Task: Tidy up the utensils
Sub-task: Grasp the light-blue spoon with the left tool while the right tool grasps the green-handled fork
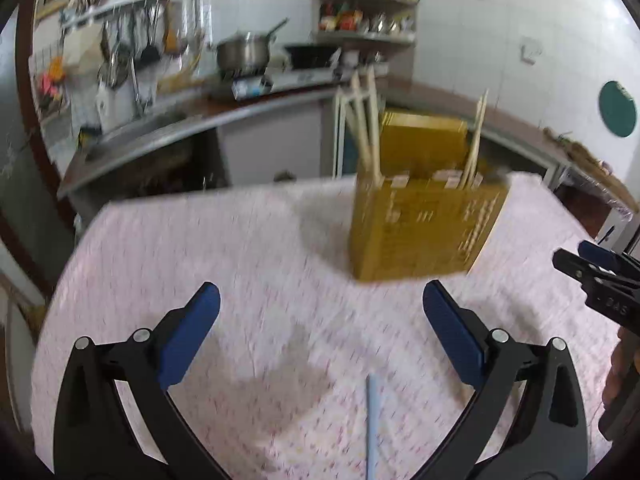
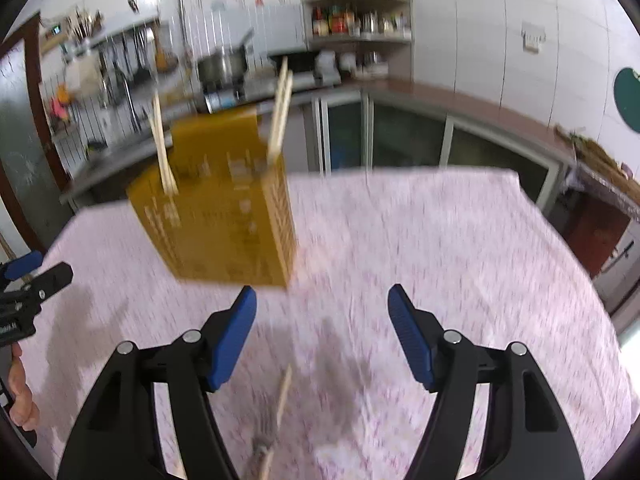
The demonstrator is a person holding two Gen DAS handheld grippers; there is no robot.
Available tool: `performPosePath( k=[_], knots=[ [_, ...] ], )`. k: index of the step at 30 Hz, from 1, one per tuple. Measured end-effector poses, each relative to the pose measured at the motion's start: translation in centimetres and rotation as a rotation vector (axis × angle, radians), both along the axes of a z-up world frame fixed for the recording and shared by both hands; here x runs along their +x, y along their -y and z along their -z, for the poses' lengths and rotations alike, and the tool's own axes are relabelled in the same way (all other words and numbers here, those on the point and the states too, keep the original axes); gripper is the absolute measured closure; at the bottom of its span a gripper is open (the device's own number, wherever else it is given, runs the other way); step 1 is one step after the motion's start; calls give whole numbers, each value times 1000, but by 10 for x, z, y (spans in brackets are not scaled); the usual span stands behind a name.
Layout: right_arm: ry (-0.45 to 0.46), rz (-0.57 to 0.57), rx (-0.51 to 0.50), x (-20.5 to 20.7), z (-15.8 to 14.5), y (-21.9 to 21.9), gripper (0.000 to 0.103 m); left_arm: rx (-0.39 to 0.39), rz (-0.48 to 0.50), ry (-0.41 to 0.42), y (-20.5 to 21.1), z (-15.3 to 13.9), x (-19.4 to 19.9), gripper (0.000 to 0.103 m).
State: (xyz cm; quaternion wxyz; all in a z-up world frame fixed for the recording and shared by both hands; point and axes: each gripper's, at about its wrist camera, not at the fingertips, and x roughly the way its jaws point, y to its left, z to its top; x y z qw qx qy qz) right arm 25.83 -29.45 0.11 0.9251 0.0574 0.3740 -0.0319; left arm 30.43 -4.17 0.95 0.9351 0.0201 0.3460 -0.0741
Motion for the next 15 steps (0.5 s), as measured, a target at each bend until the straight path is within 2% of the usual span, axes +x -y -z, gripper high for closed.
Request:
performPosePath(
  k=[2,4,7,9,11,15],
  knots=[
    [-59,-3,15,-2,15,-2,38,-20,-7,-66,-4,20,2,5],
    [-103,-10,23,-6,28,-3,47,-19,-3,-128,-6,37,4,5],
    [-158,-24,50,-11,43,-7,53,26,-6,-187,-3,56,4,5],
    [-187,-44,54,-12,50,-12,63,41,-7,-227,-2,67,5,7],
    [-210,-53,62,-12,55,-15,64,36,2,-254,1,73,7,16],
    [-243,-67,66,-12,63,-22,73,49,22,-286,14,76,4,30]
  ],
)
